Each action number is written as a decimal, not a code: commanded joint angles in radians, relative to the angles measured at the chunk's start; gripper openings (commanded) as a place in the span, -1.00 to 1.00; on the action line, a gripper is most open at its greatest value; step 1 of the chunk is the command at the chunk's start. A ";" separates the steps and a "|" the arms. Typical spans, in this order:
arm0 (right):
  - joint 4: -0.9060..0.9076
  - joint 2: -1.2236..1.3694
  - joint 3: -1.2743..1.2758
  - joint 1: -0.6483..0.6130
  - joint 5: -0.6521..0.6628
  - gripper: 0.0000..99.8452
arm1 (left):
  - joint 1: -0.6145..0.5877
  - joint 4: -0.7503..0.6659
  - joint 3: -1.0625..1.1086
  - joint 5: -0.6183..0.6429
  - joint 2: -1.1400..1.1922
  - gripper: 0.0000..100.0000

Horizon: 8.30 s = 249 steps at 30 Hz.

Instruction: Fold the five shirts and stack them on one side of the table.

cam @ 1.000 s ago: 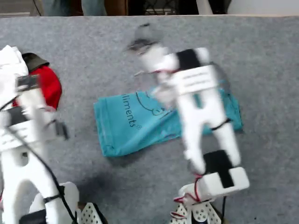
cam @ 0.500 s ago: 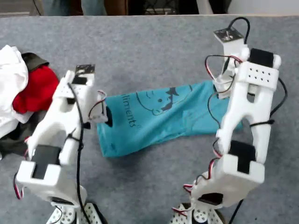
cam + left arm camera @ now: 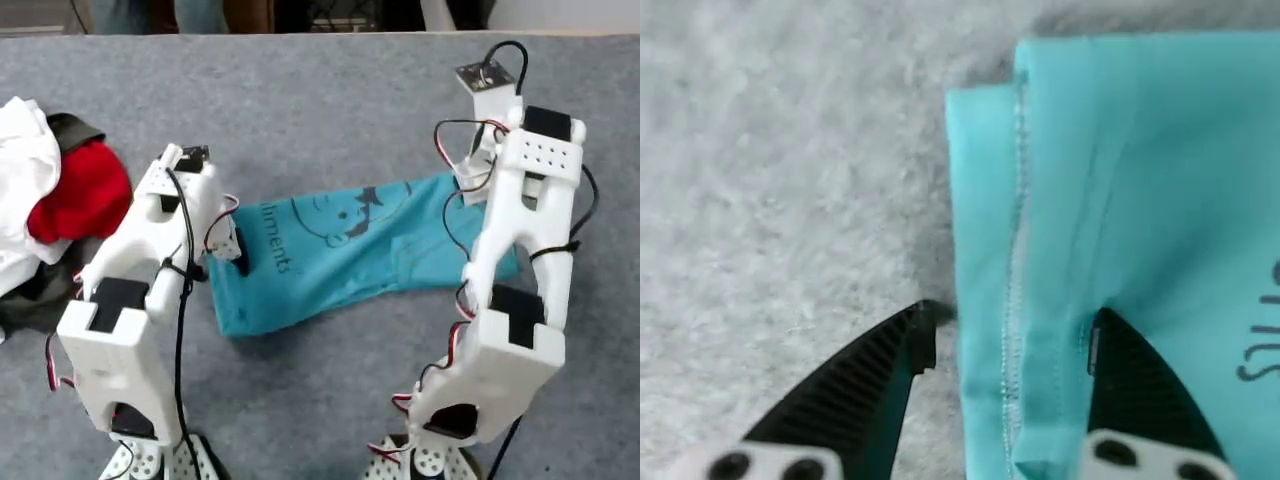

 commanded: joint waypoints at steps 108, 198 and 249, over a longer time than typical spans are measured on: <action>0.180 0.007 0.031 -0.219 -0.098 -0.97 | 0.183 0.345 -0.512 -0.063 -0.347 -0.94; -0.342 0.042 0.047 0.328 -0.571 -0.97 | -0.211 -0.063 0.312 -0.296 -0.628 -0.94; 0.331 0.189 -0.720 0.298 -0.307 -0.12 | -0.997 0.175 -0.294 -0.500 -0.537 -0.94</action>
